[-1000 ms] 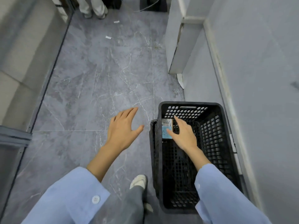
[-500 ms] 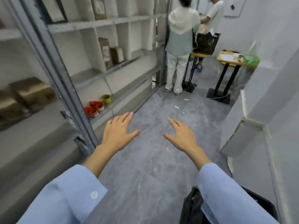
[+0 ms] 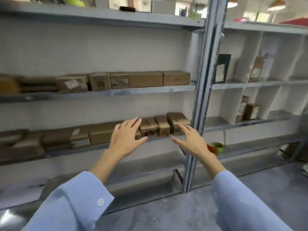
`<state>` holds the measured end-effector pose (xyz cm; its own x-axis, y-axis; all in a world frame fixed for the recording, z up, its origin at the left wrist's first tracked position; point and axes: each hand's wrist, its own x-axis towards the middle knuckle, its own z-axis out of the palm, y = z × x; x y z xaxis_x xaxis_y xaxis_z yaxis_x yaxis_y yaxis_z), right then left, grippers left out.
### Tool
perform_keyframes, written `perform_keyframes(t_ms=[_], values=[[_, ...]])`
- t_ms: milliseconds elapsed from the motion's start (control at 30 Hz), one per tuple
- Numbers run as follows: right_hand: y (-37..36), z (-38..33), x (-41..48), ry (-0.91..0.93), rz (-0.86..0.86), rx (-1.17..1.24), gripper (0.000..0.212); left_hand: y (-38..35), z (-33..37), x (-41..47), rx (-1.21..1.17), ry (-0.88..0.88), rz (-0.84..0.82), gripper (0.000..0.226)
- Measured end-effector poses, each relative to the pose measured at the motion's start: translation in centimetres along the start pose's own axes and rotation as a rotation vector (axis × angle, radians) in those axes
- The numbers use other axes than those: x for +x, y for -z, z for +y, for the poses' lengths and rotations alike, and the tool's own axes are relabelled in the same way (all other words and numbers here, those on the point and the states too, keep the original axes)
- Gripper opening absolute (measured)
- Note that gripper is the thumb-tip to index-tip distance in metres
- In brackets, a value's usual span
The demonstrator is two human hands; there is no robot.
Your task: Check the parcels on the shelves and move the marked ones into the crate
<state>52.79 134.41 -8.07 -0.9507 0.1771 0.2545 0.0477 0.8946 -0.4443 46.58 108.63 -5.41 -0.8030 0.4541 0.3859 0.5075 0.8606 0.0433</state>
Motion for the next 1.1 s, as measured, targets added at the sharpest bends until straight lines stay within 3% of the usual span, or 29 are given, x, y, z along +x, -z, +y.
perform_keyframes(t_ms=[433, 1100], values=[[-13.0, -31.6, 13.2, 0.306, -0.051, 0.162, 0.07, 8.1, -31.2, -4.3, 0.114, 0.261, 0.09, 0.075], [-28.0, -58.6, 26.9, 0.631, -0.11, 0.111, 0.071, 9.0, -60.5, -5.9, 0.097, 0.55, 0.175, 0.079]])
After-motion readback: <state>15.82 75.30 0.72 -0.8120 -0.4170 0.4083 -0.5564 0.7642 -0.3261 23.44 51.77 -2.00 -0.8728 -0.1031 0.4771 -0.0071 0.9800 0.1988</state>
